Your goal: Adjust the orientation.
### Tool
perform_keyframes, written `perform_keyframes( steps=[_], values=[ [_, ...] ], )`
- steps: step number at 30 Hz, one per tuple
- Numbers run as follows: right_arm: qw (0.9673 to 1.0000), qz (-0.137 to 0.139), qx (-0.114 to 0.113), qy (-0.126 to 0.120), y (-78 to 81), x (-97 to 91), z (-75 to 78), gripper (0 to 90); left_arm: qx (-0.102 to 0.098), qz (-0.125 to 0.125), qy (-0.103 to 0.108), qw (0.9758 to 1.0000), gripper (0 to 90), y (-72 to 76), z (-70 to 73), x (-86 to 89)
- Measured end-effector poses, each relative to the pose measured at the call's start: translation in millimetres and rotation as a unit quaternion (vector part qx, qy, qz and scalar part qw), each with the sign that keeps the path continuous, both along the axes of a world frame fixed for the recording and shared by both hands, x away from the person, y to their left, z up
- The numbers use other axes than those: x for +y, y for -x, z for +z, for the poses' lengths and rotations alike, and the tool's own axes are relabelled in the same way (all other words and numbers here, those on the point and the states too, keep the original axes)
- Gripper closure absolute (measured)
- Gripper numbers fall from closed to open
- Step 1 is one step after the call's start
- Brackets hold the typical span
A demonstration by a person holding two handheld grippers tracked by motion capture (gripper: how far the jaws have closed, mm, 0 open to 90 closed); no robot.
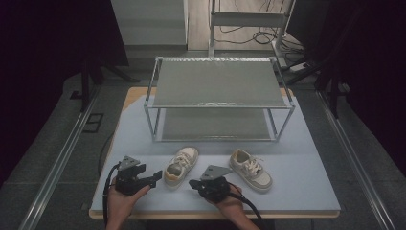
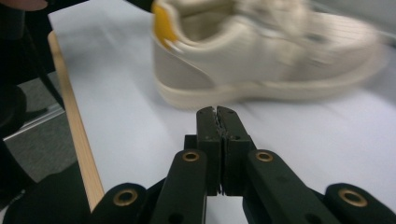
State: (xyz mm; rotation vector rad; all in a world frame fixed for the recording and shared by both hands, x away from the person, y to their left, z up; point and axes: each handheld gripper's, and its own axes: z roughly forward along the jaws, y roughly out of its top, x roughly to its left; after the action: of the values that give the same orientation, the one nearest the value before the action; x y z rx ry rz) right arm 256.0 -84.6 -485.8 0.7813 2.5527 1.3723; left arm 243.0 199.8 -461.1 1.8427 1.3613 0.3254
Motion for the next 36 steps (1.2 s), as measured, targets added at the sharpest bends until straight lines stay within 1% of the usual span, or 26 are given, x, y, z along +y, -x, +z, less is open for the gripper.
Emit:
perform_keyframes(
  steps=[1,2,3,4,5,6,7,9,10,12,13,14,15,16,17,18,20,22,23,24,25,27,30,33,34,36],
  values=[
    [1.0000,-0.008,-0.002,-0.001,1.4,-8.8,1.4,88.0,-0.001,-0.001,0.001,1.0000,26.8,0.6,0.7,-0.4],
    [0.9996,-0.028,-0.004,-0.006,5.9,-30.8,3.1,87.7,-0.002,-0.003,0.000,1.0000,26.7,1.5,2.2,-1.1],
    [0.9994,-0.035,-0.005,-0.007,7.5,-38.6,3.6,87.6,-0.002,-0.003,0.000,1.0000,26.7,1.5,2.2,-1.1],
    [0.9989,-0.046,-0.005,-0.007,9.7,-51.6,5.1,87.6,-0.005,-0.005,-0.001,1.0000,26.6,2.2,3.2,-1.3],
    [0.9985,-0.055,-0.006,-0.009,10.9,-59.1,6.2,87.4,-0.005,-0.004,0.000,1.0000,26.7,2.6,3.4,-1.5],
    [0.9985,-0.055,-0.006,-0.009,10.9,-59.1,6.2,87.4,-0.005,-0.004,0.000,1.0000,26.6,2.6,3.4,-1.5],
    [0.9977,-0.066,-0.008,-0.011,12.9,-69.1,7.6,87.1,-0.004,-0.003,0.000,1.0000,26.6,2.6,3.2,-1.1],
    [0.9960,-0.087,-0.009,-0.015,18.3,-91.3,10.3,86.7,-0.004,-0.003,0.000,1.0000,26.6,2.3,2.5,-0.2],
    [0.9940,-0.108,-0.012,-0.017,23.4,-110.1,11.1,86.7,-0.003,-0.001,0.000,1.0000,26.6,1.8,2.0,0.2],
    [0.9922,-0.123,-0.012,-0.018,27.3,-125.8,10.3,86.8,-0.003,-0.001,0.001,1.0000,26.6,1.1,1.4,0.4],
    [0.9922,-0.123,-0.012,-0.018,27.3,-125.8,10.3,86.8,-0.003,-0.001,0.001,1.0000,26.6,1.1,1.4,0.4],
    [0.9897,-0.142,-0.008,-0.017,30.8,-143.7,7.1,87.5,-0.002,-0.001,0.000,1.0000,26.6,0.8,1.1,0.2],
    [0.9888,-0.148,-0.006,-0.017,31.7,-148.8,5.7,87.6,-0.001,-0.002,-0.001,1.0000,26.6,0.6,0.6,-0.2],
    [0.9888,-0.148,-0.006,-0.017,31.7,-148.8,5.7,87.6,-0.001,-0.002,-0.001,1.0000,26.6,0.6,0.6,-0.2],
    [0.9879,-0.154,-0.002,-0.019,32.9,-155.5,3.9,87.6,-0.001,-0.002,-0.002,1.0000,26.6,0.6,0.3,-0.6],
    [0.9862,-0.164,0.005,-0.021,35.6,-166.2,0.2,87.8,0.000,-0.003,-0.002,1.0000,26.6,0.8,0.3,-1.2],
    [0.9853,-0.170,0.006,-0.018,37.3,-171.5,-1.7,88.0,-0.001,-0.003,-0.003,1.0000,26.5,1.1,0.7,-1.7],
    [0.9836,-0.180,0.005,-0.013,38.2,-177.0,-3.2,88.4,-0.001,-0.005,-0.002,1.0000,26.4,1.4,1.1,-1.8],
    [0.9836,-0.180,0.005,-0.013,38.2,-177.0,-3.2,88.4,-0.001,-0.005,-0.002,1.0000,26.4,1.4,1.1,-1.8],
    [0.9820,-0.189,0.006,-0.009,38.6,-182.5,-4.3,88.9,-0.002,-0.004,-0.002,1.0000,26.4,1.7,1.3,-1.9],
    [0.9814,-0.192,0.007,-0.009,39.0,-184.8,-4.8,89.3,-0.002,-0.003,-0.002,1.0000,26.4,1.9,1.6,-1.9],
    [0.9810,-0.193,0.010,-0.012,39.6,-187.8,-5.7,89.3,-0.002,-0.004,-0.001,1.0000,26.4,1.7,1.4,-1.9],
    [0.9804,-0.194,0.021,-0.023,39.0,-195.3,-7.3,89.4,0.001,-0.005,-0.005,1.0000,26.4,0.4,-0.9,-2.8],
    [0.9799,-0.197,0.021,-0.022,37.9,-198.5,-7.3,89.4,0.004,-0.005,-0.007,1.0000,26.3,-0.1,-2.2,-4.2],
    [0.9779,-0.207,0.021,-0.023,36.0,-204.2,-7.2,89.5,0.005,-0.005,-0.007,0.9999,26.3,-0.7,-2.7,-4.5],
    [0.9760,-0.215,0.022,-0.025,33.4,-209.5,-7.1,89.4,0.006,-0.006,-0.007,0.9999,26.4,-1.1,-3.4,-4.6]
  ],
)
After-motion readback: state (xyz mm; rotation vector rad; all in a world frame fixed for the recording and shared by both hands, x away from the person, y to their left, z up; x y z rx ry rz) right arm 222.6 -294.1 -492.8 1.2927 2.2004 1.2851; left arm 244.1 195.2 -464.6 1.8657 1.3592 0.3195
